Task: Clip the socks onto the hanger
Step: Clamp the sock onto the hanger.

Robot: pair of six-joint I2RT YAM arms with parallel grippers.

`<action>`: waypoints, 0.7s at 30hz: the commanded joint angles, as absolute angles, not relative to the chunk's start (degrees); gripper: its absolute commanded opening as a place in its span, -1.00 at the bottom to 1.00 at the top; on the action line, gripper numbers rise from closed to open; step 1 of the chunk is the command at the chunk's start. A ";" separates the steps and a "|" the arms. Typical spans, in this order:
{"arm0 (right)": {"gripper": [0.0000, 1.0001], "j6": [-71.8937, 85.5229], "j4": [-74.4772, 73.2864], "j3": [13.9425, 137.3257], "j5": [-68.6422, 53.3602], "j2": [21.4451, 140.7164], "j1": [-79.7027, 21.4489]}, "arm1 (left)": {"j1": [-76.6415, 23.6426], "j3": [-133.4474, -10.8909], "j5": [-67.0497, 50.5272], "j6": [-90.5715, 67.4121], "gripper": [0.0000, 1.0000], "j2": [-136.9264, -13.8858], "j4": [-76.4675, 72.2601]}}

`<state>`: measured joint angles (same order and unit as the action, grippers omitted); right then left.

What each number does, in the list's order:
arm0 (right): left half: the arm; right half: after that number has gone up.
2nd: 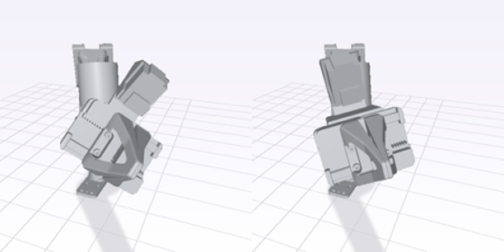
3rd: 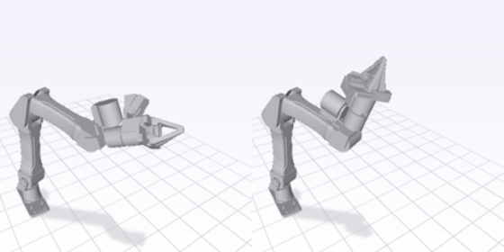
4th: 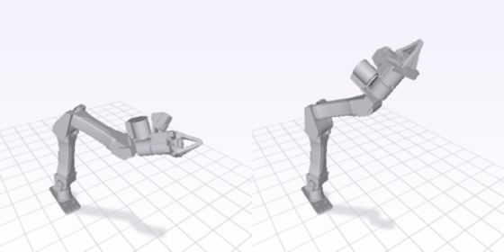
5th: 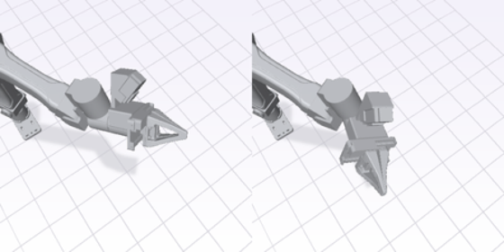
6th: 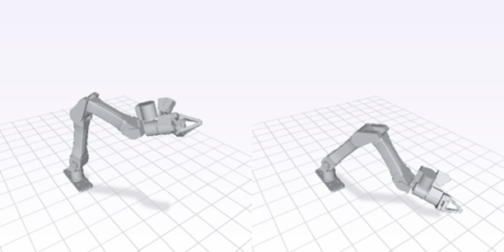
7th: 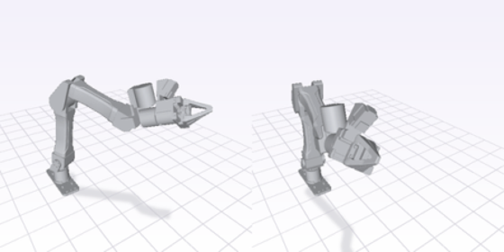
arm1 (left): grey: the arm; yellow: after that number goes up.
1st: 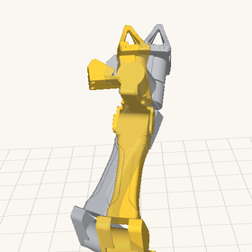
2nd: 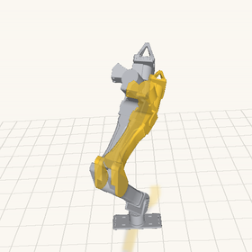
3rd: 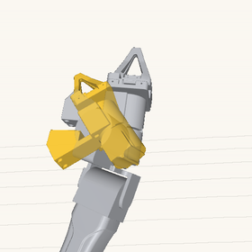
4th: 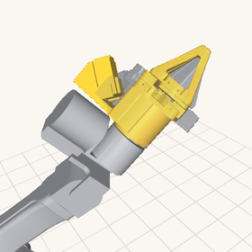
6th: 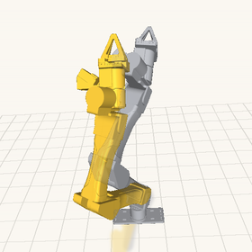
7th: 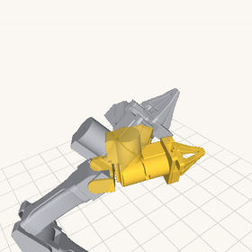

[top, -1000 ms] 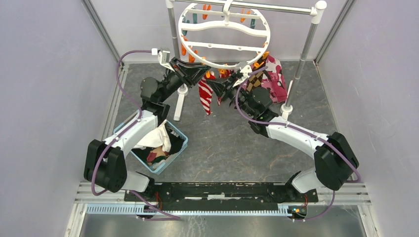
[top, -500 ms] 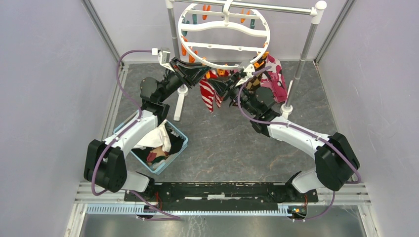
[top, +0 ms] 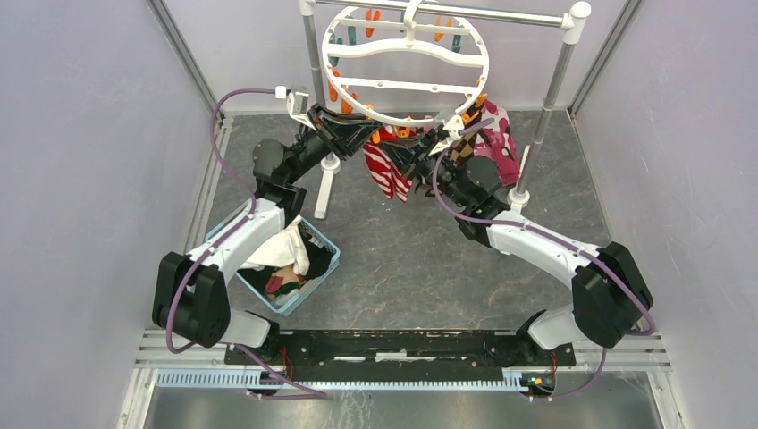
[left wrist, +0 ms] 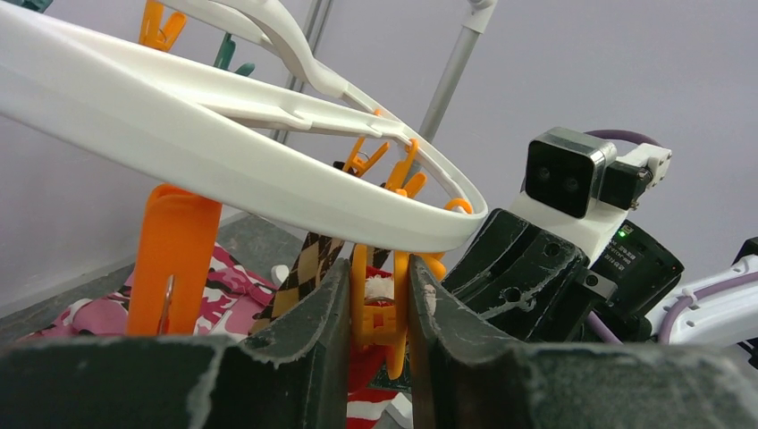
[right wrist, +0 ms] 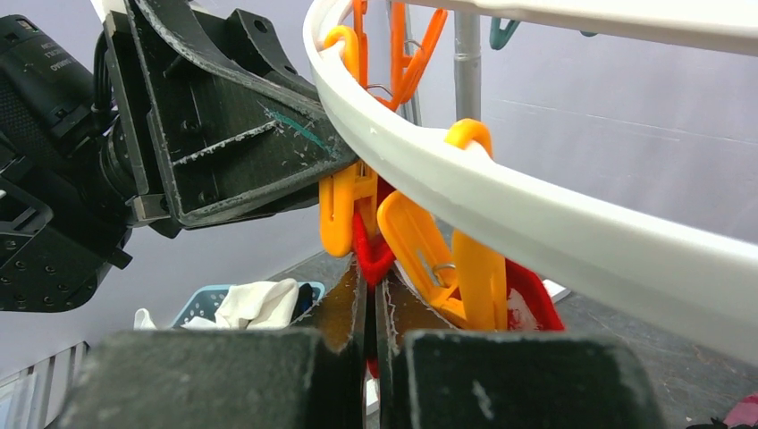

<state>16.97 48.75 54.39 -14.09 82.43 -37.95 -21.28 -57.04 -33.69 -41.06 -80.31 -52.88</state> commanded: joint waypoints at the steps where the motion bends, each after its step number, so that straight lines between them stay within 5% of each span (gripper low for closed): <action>1: -1.00 16.59 50.19 57.51 -15.98 81.27 -37.60 | -20.85 -59.30 -35.97 -39.28 -0.96 -81.23 -55.37; 9: -1.00 16.36 49.67 58.13 -15.91 81.21 -37.65 | -20.85 -59.41 -35.76 -39.55 -0.84 -81.21 -55.20; 21: -0.98 15.84 48.67 57.65 -15.91 80.69 -37.61 | -20.82 -58.86 -33.67 -39.12 0.23 -79.42 -53.20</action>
